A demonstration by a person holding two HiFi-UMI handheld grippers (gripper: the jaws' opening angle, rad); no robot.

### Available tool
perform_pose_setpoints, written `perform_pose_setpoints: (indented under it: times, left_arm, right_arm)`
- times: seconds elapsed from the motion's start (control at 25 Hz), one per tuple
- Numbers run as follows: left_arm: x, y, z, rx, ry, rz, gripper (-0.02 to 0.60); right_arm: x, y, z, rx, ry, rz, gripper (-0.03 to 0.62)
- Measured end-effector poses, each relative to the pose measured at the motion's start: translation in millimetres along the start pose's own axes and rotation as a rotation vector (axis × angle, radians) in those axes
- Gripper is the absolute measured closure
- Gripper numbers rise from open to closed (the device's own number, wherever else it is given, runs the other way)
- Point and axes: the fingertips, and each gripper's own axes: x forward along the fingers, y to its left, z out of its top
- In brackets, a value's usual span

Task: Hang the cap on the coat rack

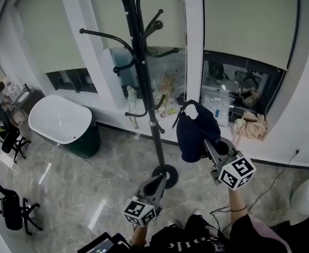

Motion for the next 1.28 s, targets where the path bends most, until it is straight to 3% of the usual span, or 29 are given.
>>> perform_pose_setpoints:
  times: [0.28,1.04,1.28]
  left_arm:
    - [25.9,5.3,-2.2,-0.002,0.001,-0.023,0.577]
    - [116.1,71.3,18.2,-0.028,-0.036,0.118,0.577]
    - [133.6,84.0,16.4,-0.034,-0.031,0.161,0.577]
  right_arm:
    - [28.4,-34.0,37.6,-0.067,-0.050,0.008,0.562]
    - [120.7,-97.7,124.8,-0.085,-0.212,0.207,0.562]
    - [144.0,-115.1,129.2,-0.048,-0.223,0.258,0.562]
